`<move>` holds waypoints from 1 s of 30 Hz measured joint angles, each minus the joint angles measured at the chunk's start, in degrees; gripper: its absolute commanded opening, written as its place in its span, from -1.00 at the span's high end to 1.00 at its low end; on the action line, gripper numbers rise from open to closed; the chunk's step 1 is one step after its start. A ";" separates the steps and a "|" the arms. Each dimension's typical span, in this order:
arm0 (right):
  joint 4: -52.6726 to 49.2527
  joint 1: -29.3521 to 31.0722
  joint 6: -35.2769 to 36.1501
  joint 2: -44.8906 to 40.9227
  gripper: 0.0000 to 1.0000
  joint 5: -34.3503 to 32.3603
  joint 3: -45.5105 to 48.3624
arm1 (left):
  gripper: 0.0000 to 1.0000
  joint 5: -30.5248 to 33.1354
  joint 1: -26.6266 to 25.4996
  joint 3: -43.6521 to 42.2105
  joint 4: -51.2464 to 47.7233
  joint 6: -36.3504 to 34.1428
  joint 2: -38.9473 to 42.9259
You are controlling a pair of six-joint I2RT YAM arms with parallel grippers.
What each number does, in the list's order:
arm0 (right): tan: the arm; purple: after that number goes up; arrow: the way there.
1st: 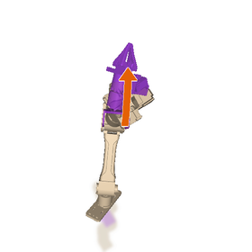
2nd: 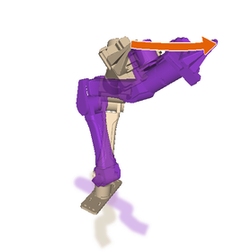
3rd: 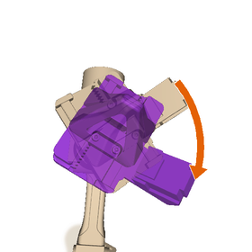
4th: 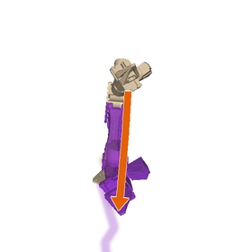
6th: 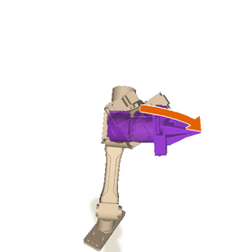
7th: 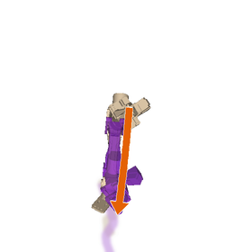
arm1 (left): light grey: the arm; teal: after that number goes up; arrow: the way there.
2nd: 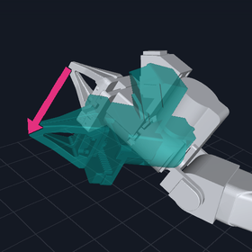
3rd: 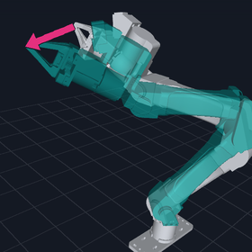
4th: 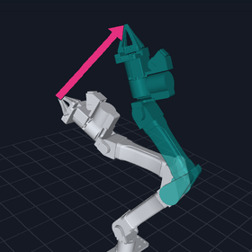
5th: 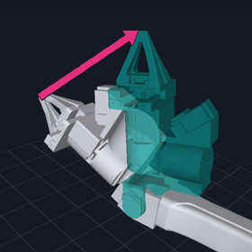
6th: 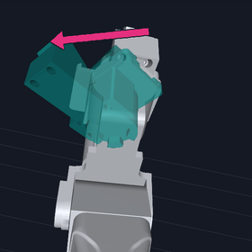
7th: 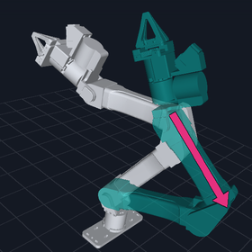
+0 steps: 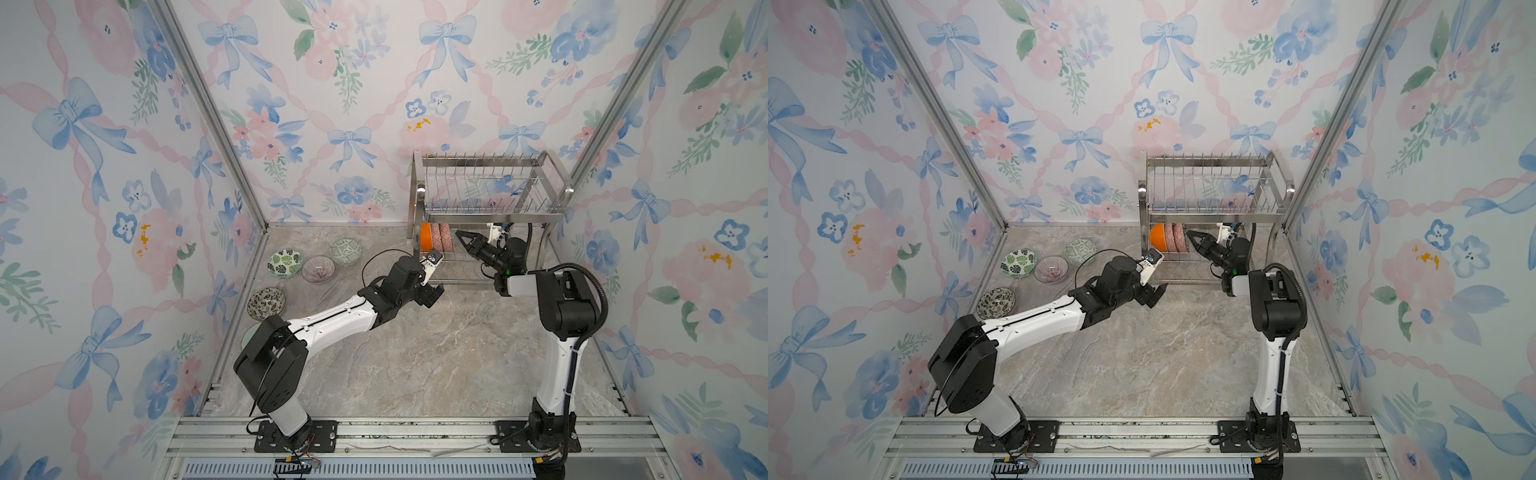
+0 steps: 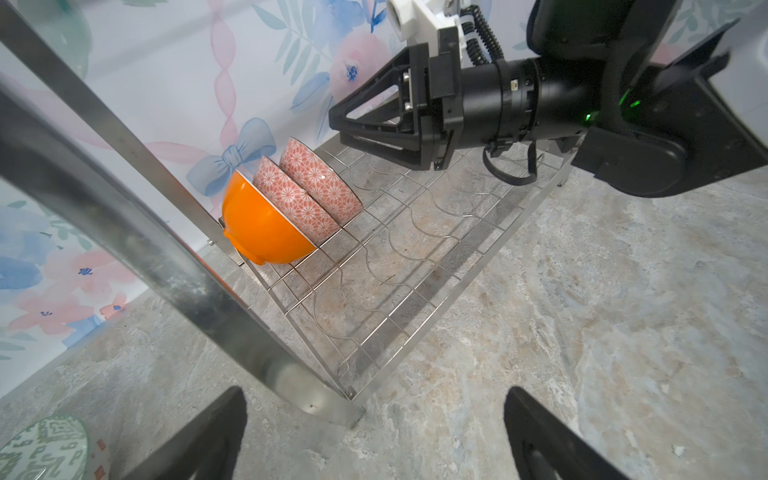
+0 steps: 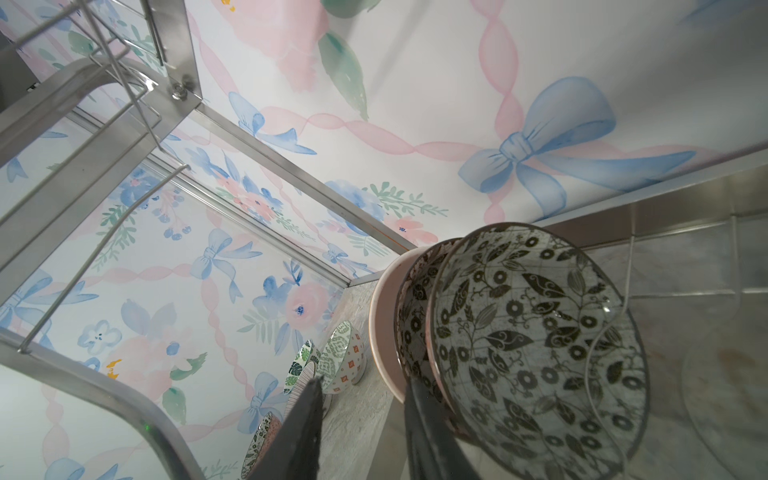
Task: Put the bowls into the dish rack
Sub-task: 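Open the right gripper to release the black-leaf bowl in the rack, then withdraw the right gripper from the rack while the left moves toward wall bowls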
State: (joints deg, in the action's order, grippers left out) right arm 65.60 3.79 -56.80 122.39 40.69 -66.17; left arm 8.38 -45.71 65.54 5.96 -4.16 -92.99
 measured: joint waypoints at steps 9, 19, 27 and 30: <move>1.66 0.07 0.31 -5.68 0.24 -1.99 11.76 | -0.96 1.73 0.00 -3.72 -4.50 5.09 7.17; -5.51 1.20 8.15 -19.63 0.06 -3.96 21.27 | -0.96 2.34 3.85 -2.93 -13.35 13.22 8.55; -27.52 7.54 26.14 -35.06 -0.10 -9.77 22.10 | -0.96 6.14 7.43 -2.91 -19.37 16.33 11.10; -35.52 10.27 32.13 -38.77 -0.23 -13.29 21.94 | -0.96 6.84 10.23 -2.91 -22.45 17.64 12.22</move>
State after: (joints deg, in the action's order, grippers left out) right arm 30.09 14.06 -24.67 83.61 27.40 -44.23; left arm 15.22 -35.48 62.63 -16.49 13.47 -80.77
